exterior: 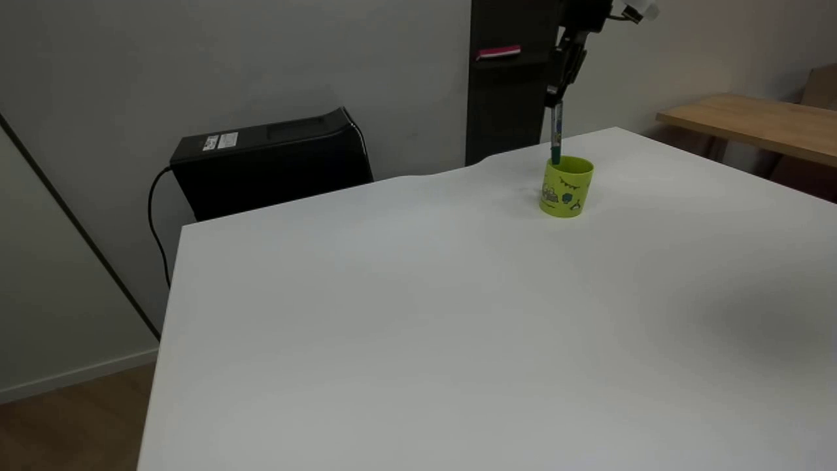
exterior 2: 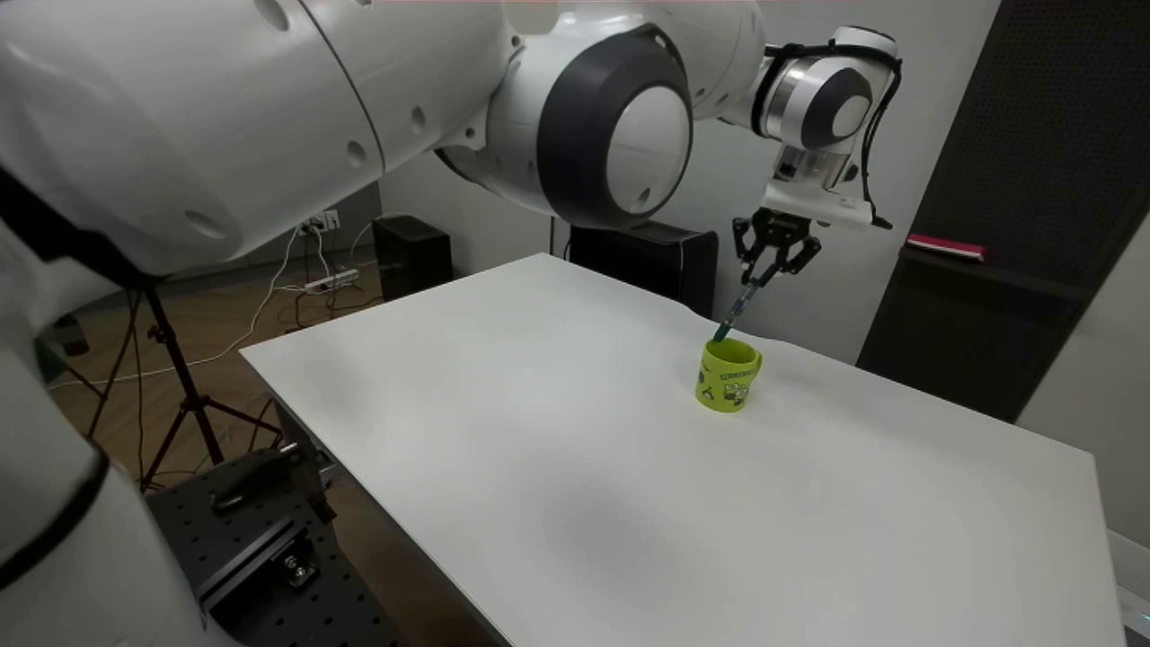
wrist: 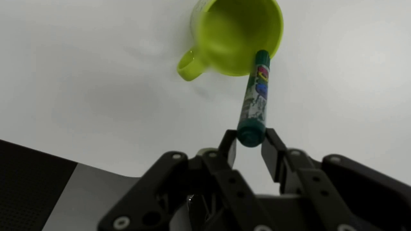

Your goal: Take the marker from the cup and put it on the table

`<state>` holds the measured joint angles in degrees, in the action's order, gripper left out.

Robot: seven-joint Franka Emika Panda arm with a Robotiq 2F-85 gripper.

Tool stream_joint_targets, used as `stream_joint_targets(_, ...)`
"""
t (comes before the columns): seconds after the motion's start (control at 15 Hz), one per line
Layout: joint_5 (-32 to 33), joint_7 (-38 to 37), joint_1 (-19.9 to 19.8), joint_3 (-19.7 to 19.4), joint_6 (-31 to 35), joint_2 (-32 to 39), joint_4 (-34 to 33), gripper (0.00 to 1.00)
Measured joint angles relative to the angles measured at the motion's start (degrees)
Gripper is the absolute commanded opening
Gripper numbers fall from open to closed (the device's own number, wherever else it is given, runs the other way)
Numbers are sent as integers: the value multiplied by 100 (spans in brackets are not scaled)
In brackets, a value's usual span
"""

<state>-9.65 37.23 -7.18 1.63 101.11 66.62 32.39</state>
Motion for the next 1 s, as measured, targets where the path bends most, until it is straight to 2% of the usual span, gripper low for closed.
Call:
stream_joint_targets(0.67,-22,73,312,43,-145,-266,-35,5)
stream_joint_targets(1.0,-58,140,512,183,-497,-258,10,5)
